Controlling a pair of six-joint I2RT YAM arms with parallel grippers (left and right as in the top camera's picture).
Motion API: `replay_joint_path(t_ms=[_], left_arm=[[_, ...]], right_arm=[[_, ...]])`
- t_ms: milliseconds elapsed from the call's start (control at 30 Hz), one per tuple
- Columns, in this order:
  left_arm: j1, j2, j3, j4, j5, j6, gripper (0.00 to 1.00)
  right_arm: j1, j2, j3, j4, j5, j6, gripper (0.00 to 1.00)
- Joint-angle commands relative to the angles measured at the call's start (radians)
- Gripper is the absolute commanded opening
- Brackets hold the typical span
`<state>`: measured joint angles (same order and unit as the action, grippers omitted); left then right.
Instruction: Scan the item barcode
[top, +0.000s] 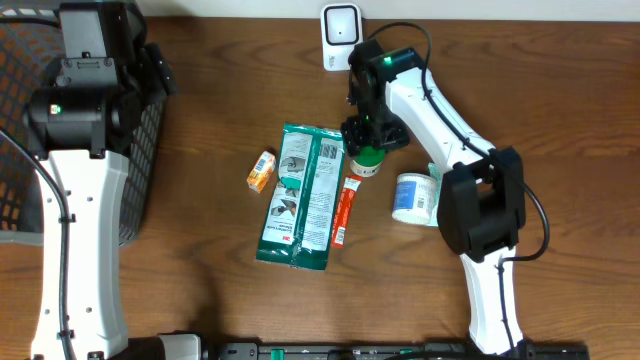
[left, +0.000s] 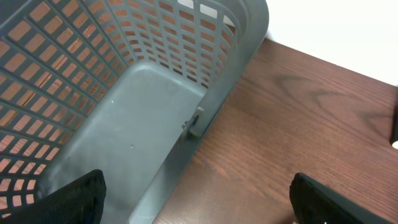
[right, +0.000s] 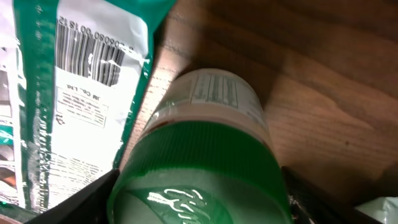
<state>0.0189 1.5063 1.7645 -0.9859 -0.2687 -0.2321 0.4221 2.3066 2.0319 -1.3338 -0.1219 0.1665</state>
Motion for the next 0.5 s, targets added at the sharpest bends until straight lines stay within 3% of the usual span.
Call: replay_joint_path(t_ms=[0,167,267,467], left_arm=[[0.004,0.001,0.007,0.001,-0.016,-0.002,0.9],[0.004,0.001,0.007,0.001,-0.016,-0.002,0.9],[0.004,0.001,0.007,0.001,-0.016,-0.002,0.9],[0.004,0.001,0.007,0.001,-0.016,-0.002,0.9]], right_arm=[[0.018,0.003,0.019,-0.01,0.051,-0.014,0.71],[0.021,0.003,0.019,0.005,0.109,-0.025,0.65],[0.024,0.003,0.019,0.021,0.131,-0.108,0.63],[0.049,0.003,0.019,0.072,0.224,-0.285,0.69]])
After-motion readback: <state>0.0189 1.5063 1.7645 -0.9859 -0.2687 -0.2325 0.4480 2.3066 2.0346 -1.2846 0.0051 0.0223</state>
